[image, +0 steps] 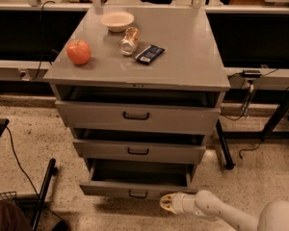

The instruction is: Close bottom drawer

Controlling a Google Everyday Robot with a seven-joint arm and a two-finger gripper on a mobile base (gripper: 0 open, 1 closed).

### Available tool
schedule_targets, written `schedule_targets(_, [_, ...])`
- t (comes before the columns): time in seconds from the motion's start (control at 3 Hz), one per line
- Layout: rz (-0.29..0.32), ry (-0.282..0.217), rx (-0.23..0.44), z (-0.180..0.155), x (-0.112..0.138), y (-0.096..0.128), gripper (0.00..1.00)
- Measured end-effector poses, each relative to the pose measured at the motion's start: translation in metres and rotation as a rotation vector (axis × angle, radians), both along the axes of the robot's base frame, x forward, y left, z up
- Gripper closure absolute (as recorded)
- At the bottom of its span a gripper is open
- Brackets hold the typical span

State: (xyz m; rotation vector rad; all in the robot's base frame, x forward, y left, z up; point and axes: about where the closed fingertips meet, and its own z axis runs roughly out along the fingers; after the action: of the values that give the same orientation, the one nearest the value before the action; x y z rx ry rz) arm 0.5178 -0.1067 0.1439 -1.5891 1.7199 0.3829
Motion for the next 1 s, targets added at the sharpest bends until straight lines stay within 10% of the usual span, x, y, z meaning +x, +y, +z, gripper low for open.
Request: schedule_targets(1.0, [-0.040, -0.102, 0.010, 0.011, 0.063, 0.003, 1.00])
